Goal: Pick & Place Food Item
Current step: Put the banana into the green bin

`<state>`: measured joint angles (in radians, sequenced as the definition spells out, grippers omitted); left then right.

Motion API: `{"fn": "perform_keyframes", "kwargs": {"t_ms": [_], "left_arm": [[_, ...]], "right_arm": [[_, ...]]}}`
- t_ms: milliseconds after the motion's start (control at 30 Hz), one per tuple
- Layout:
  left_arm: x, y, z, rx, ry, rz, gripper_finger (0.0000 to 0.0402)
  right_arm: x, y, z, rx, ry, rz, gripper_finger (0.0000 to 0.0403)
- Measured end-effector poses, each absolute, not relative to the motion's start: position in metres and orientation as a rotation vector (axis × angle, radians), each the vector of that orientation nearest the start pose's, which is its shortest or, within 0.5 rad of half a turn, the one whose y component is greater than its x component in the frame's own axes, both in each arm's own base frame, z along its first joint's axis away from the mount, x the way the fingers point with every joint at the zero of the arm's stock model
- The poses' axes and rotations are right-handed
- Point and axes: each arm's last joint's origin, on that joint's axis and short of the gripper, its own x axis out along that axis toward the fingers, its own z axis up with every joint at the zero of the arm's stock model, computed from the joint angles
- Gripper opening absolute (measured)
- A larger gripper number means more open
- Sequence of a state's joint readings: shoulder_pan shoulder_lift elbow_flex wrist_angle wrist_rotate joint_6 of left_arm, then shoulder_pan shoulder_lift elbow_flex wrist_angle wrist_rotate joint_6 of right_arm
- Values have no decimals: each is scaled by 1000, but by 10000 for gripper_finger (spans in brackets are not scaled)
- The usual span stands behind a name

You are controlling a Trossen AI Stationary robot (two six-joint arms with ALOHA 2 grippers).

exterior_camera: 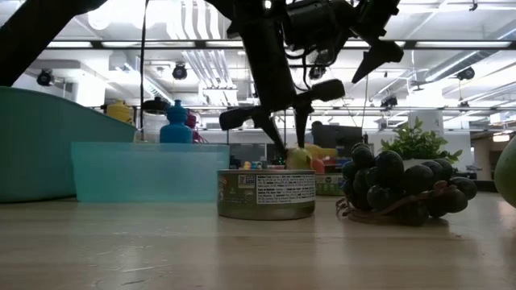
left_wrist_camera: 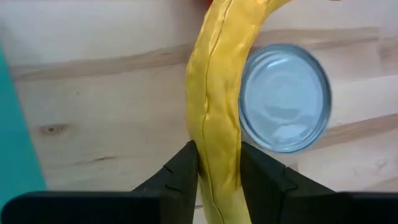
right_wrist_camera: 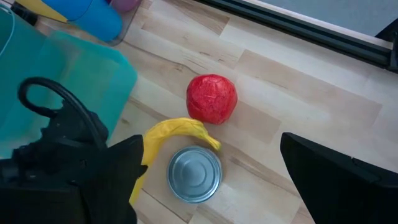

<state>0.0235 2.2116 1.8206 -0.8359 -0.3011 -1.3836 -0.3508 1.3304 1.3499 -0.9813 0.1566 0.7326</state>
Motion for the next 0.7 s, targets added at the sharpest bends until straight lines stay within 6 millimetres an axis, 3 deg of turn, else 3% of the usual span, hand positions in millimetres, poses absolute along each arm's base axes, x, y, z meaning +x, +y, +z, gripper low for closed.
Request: {"fn": "perform_keyframes", "kwargs": {"t_ms": [700], "left_arm": [[422, 19, 239, -943, 841, 1136, 105]], "right_arm": [[239, -92, 346, 754, 752, -803, 378]]}}
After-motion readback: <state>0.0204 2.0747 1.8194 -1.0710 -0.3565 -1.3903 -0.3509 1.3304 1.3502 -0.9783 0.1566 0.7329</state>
